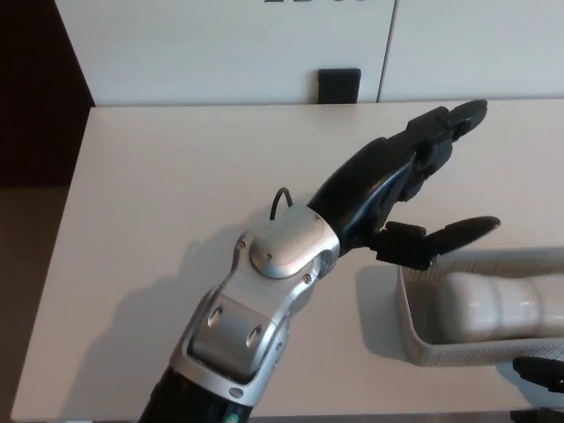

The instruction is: The robot walk up to a desk on which a bottle is kept on the left hand side and a container is kept on the right hand side. The robot uses its left hand to pick up the bottle and places it in the container.

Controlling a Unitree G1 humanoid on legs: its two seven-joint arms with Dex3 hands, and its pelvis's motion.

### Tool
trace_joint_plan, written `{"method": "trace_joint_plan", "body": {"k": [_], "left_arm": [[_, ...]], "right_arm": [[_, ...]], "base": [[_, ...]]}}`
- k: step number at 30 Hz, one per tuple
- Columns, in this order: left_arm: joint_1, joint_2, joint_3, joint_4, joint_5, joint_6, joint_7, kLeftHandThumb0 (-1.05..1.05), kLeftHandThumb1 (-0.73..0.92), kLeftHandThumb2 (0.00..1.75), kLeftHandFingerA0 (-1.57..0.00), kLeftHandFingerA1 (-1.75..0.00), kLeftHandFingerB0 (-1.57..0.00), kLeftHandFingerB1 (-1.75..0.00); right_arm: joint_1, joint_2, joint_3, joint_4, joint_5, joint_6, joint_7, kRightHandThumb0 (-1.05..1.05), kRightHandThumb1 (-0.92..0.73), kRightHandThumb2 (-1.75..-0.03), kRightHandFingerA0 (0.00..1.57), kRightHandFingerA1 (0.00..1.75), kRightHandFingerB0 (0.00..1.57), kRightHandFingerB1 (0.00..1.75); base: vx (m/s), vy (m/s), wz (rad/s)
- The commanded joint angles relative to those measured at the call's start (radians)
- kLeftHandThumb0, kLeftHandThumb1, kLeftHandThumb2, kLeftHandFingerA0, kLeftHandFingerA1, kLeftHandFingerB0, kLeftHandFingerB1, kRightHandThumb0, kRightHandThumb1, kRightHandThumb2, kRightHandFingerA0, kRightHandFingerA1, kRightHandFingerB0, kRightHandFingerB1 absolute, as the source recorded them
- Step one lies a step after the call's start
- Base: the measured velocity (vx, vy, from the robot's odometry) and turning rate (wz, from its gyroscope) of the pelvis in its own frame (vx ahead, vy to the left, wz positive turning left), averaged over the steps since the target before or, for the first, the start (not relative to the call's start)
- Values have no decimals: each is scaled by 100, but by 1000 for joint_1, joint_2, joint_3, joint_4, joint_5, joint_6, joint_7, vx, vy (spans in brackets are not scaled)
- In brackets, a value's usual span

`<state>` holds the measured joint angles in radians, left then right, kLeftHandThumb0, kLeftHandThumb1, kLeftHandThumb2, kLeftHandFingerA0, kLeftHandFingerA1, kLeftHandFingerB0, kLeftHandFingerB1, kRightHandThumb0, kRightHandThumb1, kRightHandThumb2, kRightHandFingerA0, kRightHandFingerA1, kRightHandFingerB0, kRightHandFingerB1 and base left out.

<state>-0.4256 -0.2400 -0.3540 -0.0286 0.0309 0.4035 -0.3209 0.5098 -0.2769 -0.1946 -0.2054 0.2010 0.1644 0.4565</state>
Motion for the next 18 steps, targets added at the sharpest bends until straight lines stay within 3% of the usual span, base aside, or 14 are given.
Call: {"method": "trace_joint_plan", "body": {"k": [1, 4, 5, 7, 8, 9, 11, 12, 18], "left_arm": [[-28, 20, 22, 30, -25, -5, -12, -89, 64, 59, 0, 0, 0, 0], [-33, 22, 28, 34, -34, -9, -16, -87, 63, 60, 0, 0, 0, 0], [-33, 22, 28, 34, -36, -10, -18, -89, 49, 84, 0, 0, 0, 0], [-34, 22, 28, 35, -38, -12, -20, -89, 49, 84, 0, 0, 0, 0], [-36, 24, 24, 32, -34, -12, -21, -92, 63, 59, 0, 0, 0, 0], [-40, 28, 18, 28, -28, -12, -22, -90, 49, 84, 0, 0, 0, 0], [-41, 29, 14, 26, -27, -13, -23, -90, 49, 84, 0, 0, 0, 0], [-43, 31, 13, 24, -26, -13, -24, -89, 63, 59, 0, 0, 0, 0], [-44, 64, 12, -17, -27, 4, -41, -87, 64, 60, 0, 0, 0, 0]], "right_arm": [[-52, 2, -6, -19, 8, -13, -26, -42, -83, -64, 28, 42, 23, 36], [-63, -1, -3, -12, -1, -12, -30, -42, -83, -64, 27, 42, 23, 36], [-64, 0, -3, -12, -2, -11, -31, -42, -83, -64, 27, 42, 24, 36], [-66, 1, -3, -12, -3, -8, -32, -42, -83, -64, 27, 42, 24, 36], [-70, 1, -3, -12, -2, -4, -32, -43, -83, -64, 27, 42, 23, 36], [-72, 2, -4, -16, 3, 6, -31, -43, -83, -64, 26, 42, 23, 36], [-72, 4, -6, -21, 10, 15, -29, -43, -83, -64, 26, 42, 23, 36], [-75, 4, -5, -19, 8, 12, -28, -44, -83, -64, 25, 41, 22, 35], [-83, 10, 6, -16, -6, 12, -33, -45, -82, -64, 26, 41, 23, 36]], "base": [[0, 0, 0], [0, 0, 0], [0, 0, 0], [0, 0, 0], [0, 0, 0], [0, 0, 0], [0, 0, 0], [0, 0, 0], [0, 0, 0]]}}
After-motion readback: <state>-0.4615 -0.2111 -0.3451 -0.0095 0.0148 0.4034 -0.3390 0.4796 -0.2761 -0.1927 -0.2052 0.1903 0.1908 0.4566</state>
